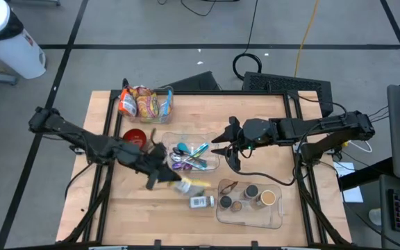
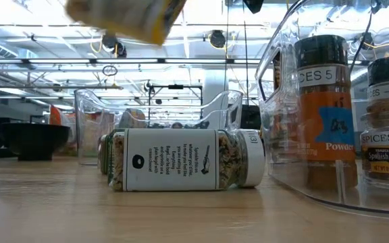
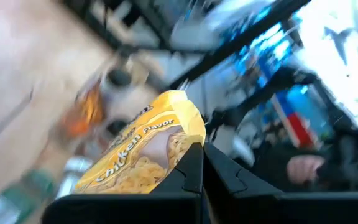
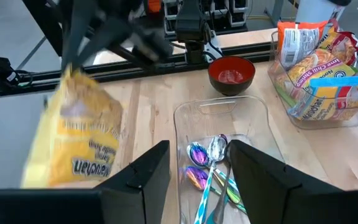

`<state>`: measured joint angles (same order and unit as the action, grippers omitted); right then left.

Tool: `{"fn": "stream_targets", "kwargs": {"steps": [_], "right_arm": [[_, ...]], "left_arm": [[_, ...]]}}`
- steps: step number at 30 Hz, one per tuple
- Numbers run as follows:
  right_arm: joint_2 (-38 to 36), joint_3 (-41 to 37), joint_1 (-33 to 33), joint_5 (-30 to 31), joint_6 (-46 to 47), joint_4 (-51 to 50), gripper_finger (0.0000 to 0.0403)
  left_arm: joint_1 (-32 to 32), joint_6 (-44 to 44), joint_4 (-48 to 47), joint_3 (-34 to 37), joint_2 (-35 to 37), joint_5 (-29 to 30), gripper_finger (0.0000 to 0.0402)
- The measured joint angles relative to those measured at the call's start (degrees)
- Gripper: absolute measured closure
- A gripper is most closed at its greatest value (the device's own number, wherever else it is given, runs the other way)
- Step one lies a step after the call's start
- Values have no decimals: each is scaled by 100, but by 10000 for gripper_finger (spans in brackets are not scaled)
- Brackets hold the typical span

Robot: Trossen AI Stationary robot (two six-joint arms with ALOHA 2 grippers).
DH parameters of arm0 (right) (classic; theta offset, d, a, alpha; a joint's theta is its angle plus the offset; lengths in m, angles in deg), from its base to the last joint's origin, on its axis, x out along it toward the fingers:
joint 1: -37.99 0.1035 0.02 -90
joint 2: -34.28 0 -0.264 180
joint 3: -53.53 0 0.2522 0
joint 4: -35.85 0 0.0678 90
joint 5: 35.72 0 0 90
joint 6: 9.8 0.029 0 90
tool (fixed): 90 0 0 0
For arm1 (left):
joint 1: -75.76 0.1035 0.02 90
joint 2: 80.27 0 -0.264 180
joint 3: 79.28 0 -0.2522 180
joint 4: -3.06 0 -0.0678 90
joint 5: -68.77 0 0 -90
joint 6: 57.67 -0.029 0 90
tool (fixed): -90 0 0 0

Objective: Pick & Place Food Item
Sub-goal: Put the yellow noodle pack into the top transparent bin

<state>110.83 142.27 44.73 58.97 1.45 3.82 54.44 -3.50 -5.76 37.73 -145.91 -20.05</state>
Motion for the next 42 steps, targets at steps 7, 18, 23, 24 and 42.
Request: {"fn": "stream_targets", "kwargs": {"steps": [7, 18, 23, 24, 42], "right_arm": [[-13, 0, -4, 2, 1, 3, 243], [-13, 0, -4, 14, 2, 106, 243], [-13, 0, -4, 170, 14, 156, 243], [-13, 0, -7, 173, 15, 170, 243], [-15, 0, -7, 226, 4, 303, 243]], "left_arm": [[390, -629, 19, -355, 425, 257, 401], [1322, -1317, -3222, -2190, 516, 1510, 401], [1901, -1292, -4010, -2273, 609, 2032, 401], [2019, -1294, -4055, -2273, 631, 2153, 401], [4224, -1854, -4658, -2229, 427, 3538, 401]]}}
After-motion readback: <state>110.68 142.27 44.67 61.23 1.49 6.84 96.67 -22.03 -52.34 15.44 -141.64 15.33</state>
